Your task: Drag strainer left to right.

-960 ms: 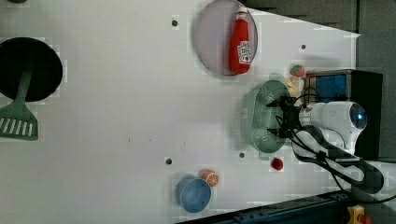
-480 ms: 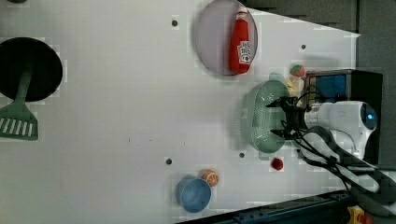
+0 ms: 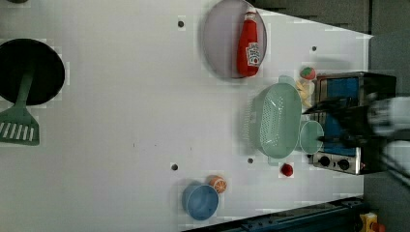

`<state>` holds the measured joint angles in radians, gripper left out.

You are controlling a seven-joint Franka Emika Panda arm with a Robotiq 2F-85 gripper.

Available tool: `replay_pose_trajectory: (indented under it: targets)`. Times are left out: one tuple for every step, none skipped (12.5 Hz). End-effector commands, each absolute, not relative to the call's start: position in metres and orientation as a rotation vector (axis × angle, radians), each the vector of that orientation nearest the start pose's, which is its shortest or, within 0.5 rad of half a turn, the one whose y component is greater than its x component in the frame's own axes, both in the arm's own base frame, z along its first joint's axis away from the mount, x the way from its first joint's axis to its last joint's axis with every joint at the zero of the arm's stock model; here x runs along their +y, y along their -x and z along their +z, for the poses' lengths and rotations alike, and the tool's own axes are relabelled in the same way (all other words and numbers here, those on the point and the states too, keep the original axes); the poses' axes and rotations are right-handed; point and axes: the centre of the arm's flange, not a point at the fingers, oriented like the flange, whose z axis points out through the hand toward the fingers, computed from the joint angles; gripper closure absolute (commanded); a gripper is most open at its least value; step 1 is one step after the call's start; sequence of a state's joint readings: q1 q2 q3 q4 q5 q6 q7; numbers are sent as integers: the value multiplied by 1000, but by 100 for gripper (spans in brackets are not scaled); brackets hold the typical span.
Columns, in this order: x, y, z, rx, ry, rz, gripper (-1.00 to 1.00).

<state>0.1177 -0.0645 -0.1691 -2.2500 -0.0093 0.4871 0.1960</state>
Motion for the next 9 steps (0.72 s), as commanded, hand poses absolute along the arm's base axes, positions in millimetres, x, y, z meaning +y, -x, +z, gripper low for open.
replay_pose_trajectory:
  targets:
    - [-38,-485,503,1289,2821,63,-100]
    - [-39,-475,532,1287,2823,73,-100]
    - [-41,-465,556,1284,2835,90,-100]
    - [-43,-456,576,1285,2846,100,-100]
    - [-46,-451,591,1289,2857,76,-100]
    - [-48,-450,599,1293,2870,43,-100]
    - [-50,-449,600,1297,2886,26,-100]
    - [-50,-449,600,1297,2889,28,-100]
    - [-48,-449,600,1293,2891,30,-100]
